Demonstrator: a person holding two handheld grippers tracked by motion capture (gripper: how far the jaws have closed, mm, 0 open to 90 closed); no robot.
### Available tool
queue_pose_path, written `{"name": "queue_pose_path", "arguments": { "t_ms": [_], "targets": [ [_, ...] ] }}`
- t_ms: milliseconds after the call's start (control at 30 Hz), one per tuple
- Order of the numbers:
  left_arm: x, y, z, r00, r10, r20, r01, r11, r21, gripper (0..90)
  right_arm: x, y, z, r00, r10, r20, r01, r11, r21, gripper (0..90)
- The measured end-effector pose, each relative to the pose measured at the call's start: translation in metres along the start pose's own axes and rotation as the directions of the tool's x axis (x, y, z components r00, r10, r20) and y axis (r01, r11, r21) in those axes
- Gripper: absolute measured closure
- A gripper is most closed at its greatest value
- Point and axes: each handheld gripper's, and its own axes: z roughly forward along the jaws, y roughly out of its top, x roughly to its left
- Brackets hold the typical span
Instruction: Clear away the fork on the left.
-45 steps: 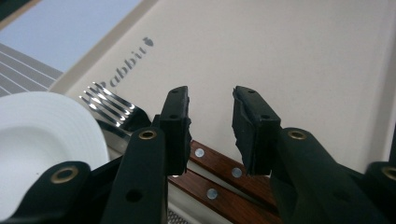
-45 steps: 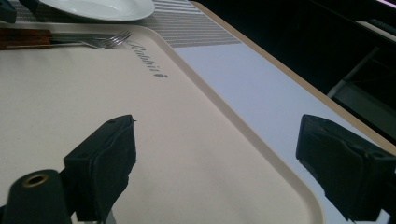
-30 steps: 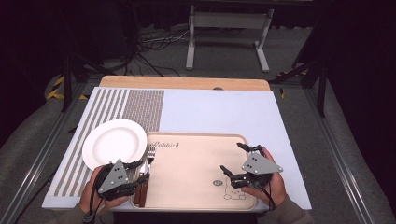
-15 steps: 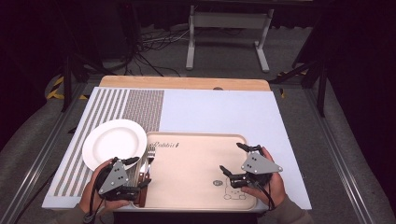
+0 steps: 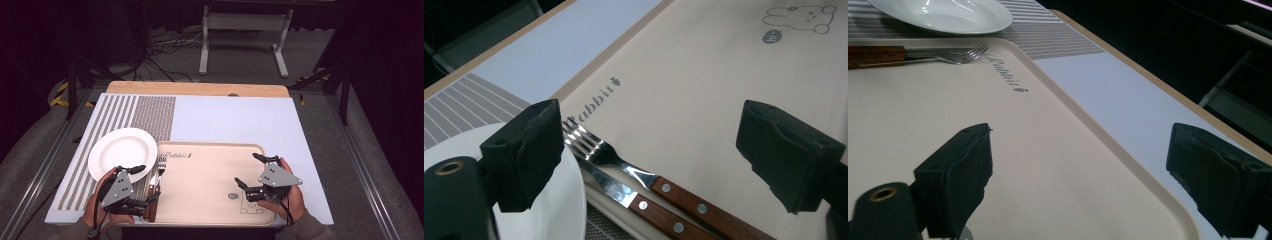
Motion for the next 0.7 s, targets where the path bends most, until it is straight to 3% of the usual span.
{"name": "queue_pose_path", "arguments": {
  "t_ms": [433,700],
  "targets": [
    [0.014,-0.004,-0.015,0.9987,-0.007,-0.05,0.006,0.9998,-0.02,10.0,0.003,0.002,-0.001,0.9998,0.017,-0.004,-0.017,1.0,-0.012,12.5],
    [0.028,-0.017,-0.026,0.9939,-0.062,-0.091,0.061,0.998,-0.018,8.2,0.001,0.001,-0.001,0.9988,0.043,-0.022,-0.044,0.999,-0.02,12.2]
  ]
}}
